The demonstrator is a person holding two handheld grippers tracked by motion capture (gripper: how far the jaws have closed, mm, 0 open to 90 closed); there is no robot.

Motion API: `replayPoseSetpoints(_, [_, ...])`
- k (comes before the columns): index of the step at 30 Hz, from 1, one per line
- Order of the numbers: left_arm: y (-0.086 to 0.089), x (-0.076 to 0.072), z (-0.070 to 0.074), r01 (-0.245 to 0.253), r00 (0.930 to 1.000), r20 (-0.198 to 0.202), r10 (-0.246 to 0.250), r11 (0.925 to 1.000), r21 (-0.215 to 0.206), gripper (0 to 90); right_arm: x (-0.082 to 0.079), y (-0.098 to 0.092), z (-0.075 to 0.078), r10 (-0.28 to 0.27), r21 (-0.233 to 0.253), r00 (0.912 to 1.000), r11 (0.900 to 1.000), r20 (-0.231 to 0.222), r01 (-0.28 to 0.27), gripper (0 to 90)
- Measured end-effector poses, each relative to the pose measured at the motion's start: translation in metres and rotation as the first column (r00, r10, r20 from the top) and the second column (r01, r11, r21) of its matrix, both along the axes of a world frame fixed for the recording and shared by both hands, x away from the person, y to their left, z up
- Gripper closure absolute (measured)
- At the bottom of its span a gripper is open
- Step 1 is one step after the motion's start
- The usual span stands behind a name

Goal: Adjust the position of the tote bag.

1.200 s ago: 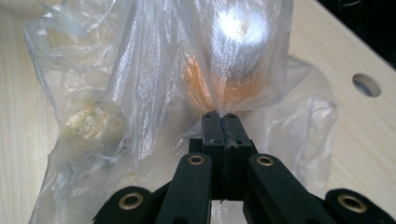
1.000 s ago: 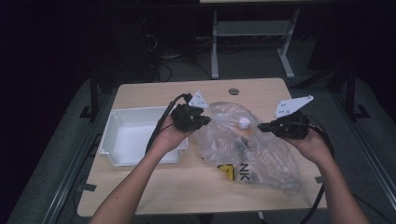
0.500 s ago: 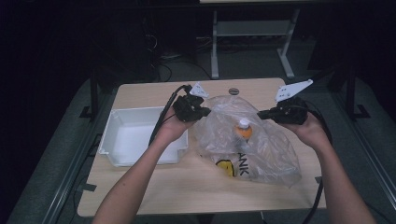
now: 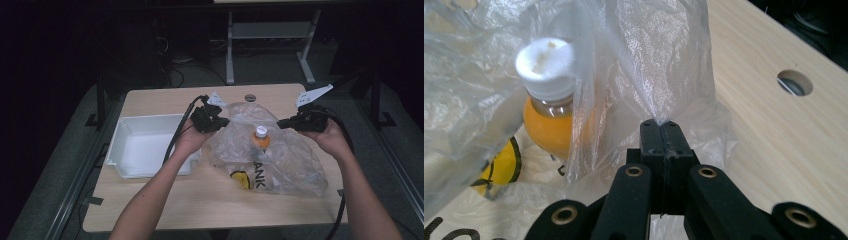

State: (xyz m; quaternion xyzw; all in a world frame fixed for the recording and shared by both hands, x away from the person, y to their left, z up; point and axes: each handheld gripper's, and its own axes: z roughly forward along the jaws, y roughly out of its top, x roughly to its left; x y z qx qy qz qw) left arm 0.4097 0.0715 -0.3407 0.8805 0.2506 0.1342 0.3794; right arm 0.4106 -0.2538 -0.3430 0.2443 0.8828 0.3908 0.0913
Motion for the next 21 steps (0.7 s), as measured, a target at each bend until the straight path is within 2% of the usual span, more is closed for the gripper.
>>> replayPoseSetpoints(11, [-0.006,-0.009,-0.029,-0.047,0.9985,-0.029,0.047,0.9984,-0.030,90.0,-0.003,-0.005,-0.025,-0.014,0.019,0.9990,1.000,-0.042,0.015,89.8])
replayPoseSetpoints(19, [-0.011,-0.013,-0.041,-0.068,0.9969,-0.040,0.067,0.9977,-0.009,90.0,-0.004,-0.006,-0.038,-0.036,0.020,0.9956,0.999,-0.087,0.038,89.8])
replayPoseSetpoints(21, [-0.011,-0.015,-0.044,-0.073,0.9965,-0.042,0.072,0.9973,-0.009,90.0,-0.005,-0.005,-0.040,-0.038,0.016,0.9961,0.999,-0.080,0.040,89.9])
